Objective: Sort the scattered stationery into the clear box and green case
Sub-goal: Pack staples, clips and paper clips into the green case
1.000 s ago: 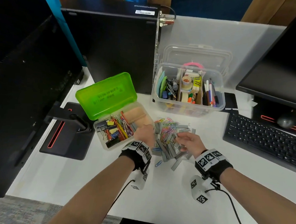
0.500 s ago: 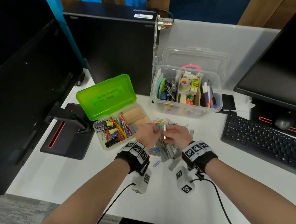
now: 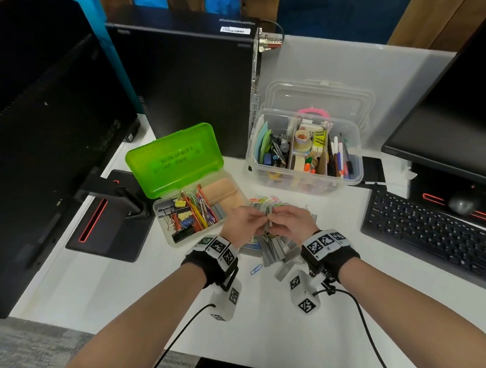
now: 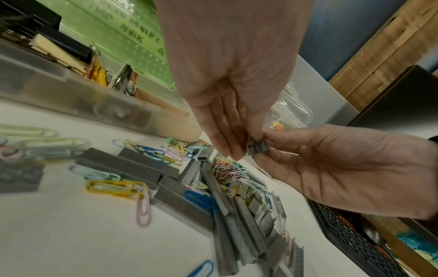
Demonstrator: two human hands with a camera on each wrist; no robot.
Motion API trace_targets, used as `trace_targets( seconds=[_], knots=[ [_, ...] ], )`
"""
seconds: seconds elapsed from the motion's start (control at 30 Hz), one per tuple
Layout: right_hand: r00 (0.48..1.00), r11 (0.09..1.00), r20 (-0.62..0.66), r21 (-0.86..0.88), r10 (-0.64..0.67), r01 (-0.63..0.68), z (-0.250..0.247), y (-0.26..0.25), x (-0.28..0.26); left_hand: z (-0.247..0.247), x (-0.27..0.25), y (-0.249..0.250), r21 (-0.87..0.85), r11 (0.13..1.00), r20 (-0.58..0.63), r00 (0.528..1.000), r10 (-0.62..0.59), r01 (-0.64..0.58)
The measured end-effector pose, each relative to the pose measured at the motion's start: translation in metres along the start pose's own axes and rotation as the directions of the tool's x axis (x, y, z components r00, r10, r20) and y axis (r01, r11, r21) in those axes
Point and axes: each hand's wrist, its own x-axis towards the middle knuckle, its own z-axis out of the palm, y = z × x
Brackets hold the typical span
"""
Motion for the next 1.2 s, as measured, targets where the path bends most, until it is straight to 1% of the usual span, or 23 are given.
trace_targets(
  seconds=[0.07,0.23,0.3,0.37,0.43,0.53,0.63,0.7,0.8,0.97,1.03,1.07,1.1,1.13,1.17,1.2],
  knots=[
    [1.0,1.0,-0.011,-0.026,0.009,-0.009,-0.001,0.0,0.002,0.001,0.001,-0.001,-0.04,0.999,0.049,0.999,0.003,-0.001],
    [0.998,0.974,-0.032,-0.22,0.048,-0.054,-0.002,0.004,0.005,0.001,0.003,-0.002,-0.055,0.998,0.079,0.997,0.0,0.005],
    [0.998,0.965,-0.045,-0.256,0.053,-0.063,-0.001,0.004,0.005,0.0,0.004,-0.001,-0.065,0.997,0.084,0.996,-0.023,0.029],
    [0.998,0.958,-0.044,-0.282,0.04,-0.05,0.001,0.002,0.004,-0.002,0.004,0.0,-0.078,0.995,0.108,0.993,-0.048,0.057],
    [0.999,0.943,-0.034,-0.333,-0.011,-0.001,0.005,0.001,0.002,-0.004,0.005,0.001,-0.108,0.99,0.115,0.991,-0.073,0.085],
    [0.996,0.891,-0.015,-0.447,-0.09,0.073,0.011,0.0,-0.002,-0.008,0.007,0.006,-0.215,0.97,0.048,0.993,-0.106,0.114],
    [0.989,0.829,0.018,-0.544,-0.144,0.13,0.015,0.002,0.0,-0.014,0.009,0.009,-0.247,0.964,-0.029,0.994,-0.108,0.098],
    [0.983,0.776,0.027,-0.61,-0.18,0.159,0.018,0.002,0.003,-0.018,0.01,0.008,-0.272,0.957,-0.035,0.993,-0.109,0.096],
    [0.974,0.69,0.036,-0.7,-0.226,0.186,0.022,0.001,0.005,-0.026,0.011,0.006,-0.326,0.936,-0.011,0.99,-0.141,0.13],
    [0.968,0.663,0.032,-0.723,-0.247,0.193,0.032,-0.002,0.01,-0.04,0.015,-0.001,-0.298,0.942,-0.01,0.987,-0.162,0.152],
    [0.968,0.626,0.053,-0.754,-0.245,0.199,0.043,-0.006,0.014,-0.048,0.017,-0.005,-0.295,0.943,-0.035,0.984,-0.173,0.155],
    [0.967,0.601,0.067,-0.772,-0.247,0.207,0.05,-0.009,0.017,-0.054,0.018,-0.005,-0.225,0.965,-0.072,0.985,-0.157,0.137],
    [0.966,0.578,0.077,-0.788,-0.247,0.211,0.058,-0.013,0.02,-0.061,0.019,-0.006,-0.073,0.991,-0.126,0.985,-0.121,0.113],
    [0.967,0.552,0.081,-0.808,-0.243,0.207,0.065,-0.017,0.023,-0.069,0.02,-0.006,0.12,0.988,-0.172,0.982,-0.075,0.097],
    [0.967,0.516,0.081,-0.833,-0.24,0.198,0.072,-0.02,0.026,-0.077,0.019,-0.007,0.296,0.951,-0.21,0.977,-0.027,0.09],
    [0.968,0.466,0.083,-0.865,-0.235,0.187,0.078,-0.023,0.03,-0.085,0.019,-0.008,0.42,0.904,-0.224,0.975,0.013,0.085]
  ],
)
